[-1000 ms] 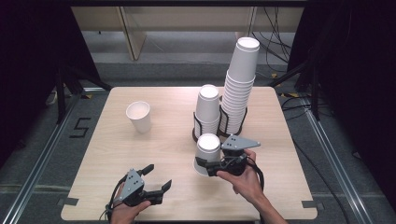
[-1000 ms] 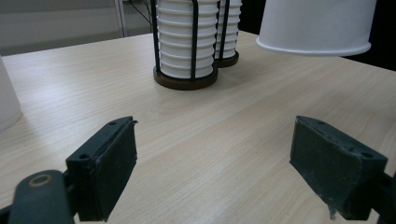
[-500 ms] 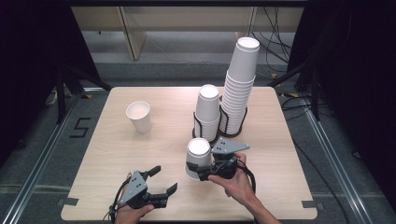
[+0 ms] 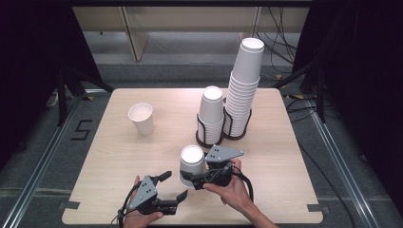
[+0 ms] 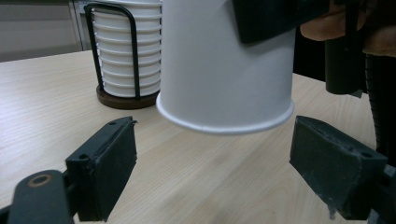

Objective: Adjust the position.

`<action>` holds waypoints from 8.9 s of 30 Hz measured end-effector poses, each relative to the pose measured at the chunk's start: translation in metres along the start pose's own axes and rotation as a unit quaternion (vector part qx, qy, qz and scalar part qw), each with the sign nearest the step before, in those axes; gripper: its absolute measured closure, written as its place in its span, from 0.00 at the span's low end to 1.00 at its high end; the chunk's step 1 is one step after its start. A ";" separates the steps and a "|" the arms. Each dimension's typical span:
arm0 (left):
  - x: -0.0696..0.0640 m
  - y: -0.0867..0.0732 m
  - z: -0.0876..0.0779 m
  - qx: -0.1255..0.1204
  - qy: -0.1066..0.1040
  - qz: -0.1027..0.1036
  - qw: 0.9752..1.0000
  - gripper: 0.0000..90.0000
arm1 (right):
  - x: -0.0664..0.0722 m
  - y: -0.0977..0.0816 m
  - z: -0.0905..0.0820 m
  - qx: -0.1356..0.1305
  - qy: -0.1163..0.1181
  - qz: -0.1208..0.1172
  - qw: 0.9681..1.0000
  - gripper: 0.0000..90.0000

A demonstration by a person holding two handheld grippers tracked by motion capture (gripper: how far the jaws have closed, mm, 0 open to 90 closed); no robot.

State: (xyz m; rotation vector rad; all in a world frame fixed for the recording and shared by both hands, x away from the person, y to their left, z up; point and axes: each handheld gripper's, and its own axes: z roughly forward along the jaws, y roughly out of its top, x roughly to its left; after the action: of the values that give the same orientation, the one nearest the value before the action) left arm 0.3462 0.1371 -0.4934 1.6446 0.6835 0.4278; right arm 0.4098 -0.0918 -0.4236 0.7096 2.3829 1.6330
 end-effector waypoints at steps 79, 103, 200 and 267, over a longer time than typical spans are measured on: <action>-0.015 0.005 0.010 0.161 -0.037 0.177 0.970 0.09 | 0.009 0.009 -0.018 0.122 0.108 -0.017 0.987 0.18; -0.010 0.007 0.005 -0.004 -0.042 0.096 0.994 0.00 | -0.006 0.020 -0.036 0.038 0.136 0.055 0.988 0.29; -0.021 0.020 0.003 0.231 -0.104 0.210 0.944 0.11 | 0.047 -0.013 -0.001 0.317 0.072 -0.308 0.894 0.22; -0.006 0.023 -0.005 0.016 -0.165 0.033 0.986 0.00 | 0.003 -0.008 -0.022 0.173 0.222 -0.208 0.937 0.25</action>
State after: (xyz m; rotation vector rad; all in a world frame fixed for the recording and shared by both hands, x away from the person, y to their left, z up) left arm 0.3436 0.1351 -0.4693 1.7199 0.3912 0.1839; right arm 0.3958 -0.1112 -0.4223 -0.1608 2.9087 1.3086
